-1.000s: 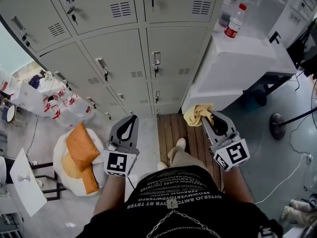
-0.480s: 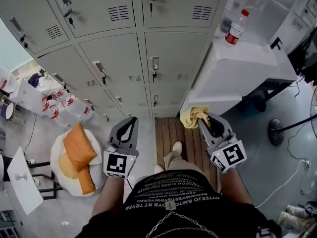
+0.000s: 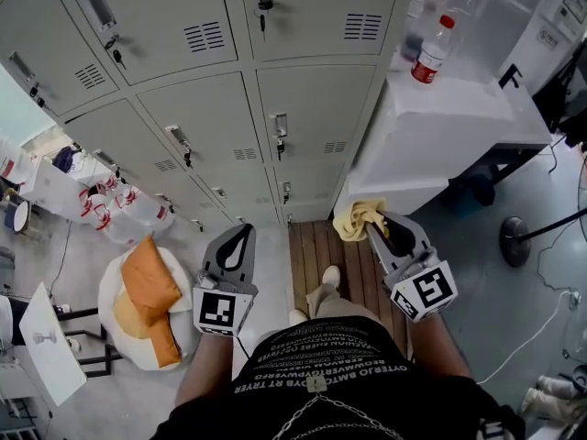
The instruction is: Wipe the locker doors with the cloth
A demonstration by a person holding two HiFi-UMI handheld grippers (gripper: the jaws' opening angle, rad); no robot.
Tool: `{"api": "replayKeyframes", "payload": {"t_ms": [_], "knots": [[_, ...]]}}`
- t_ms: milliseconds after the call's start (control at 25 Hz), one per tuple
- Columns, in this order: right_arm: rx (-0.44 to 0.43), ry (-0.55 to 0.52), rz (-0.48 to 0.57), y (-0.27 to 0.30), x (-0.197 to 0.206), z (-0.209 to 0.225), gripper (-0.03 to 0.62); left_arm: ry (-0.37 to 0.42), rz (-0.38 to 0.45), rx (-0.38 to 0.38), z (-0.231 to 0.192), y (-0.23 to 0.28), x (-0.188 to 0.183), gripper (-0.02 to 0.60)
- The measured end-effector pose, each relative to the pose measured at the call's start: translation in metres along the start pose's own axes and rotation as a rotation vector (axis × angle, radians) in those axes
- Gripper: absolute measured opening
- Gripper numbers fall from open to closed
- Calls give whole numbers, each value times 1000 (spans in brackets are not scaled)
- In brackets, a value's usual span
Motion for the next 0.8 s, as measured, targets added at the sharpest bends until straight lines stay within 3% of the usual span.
{"api": "replayKeyframes", "payload": {"t_ms": [480,800], "knots": [[-12,6,-19,18,10,26,55,-9,-25,-10,-5,28,5,5],[-65,-5,-19,51,11,41,55,-21,-37,-40,-20,47,9,5]]}}
Point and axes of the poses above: the fingertips, and each gripper's own axes: y forward along the fingers, z to its right, x out of its underside, the point moved 7 cm from there along -y, backward along the fingers, and after that the axes turned 8 degrees about -y, right-handed, at the moved point
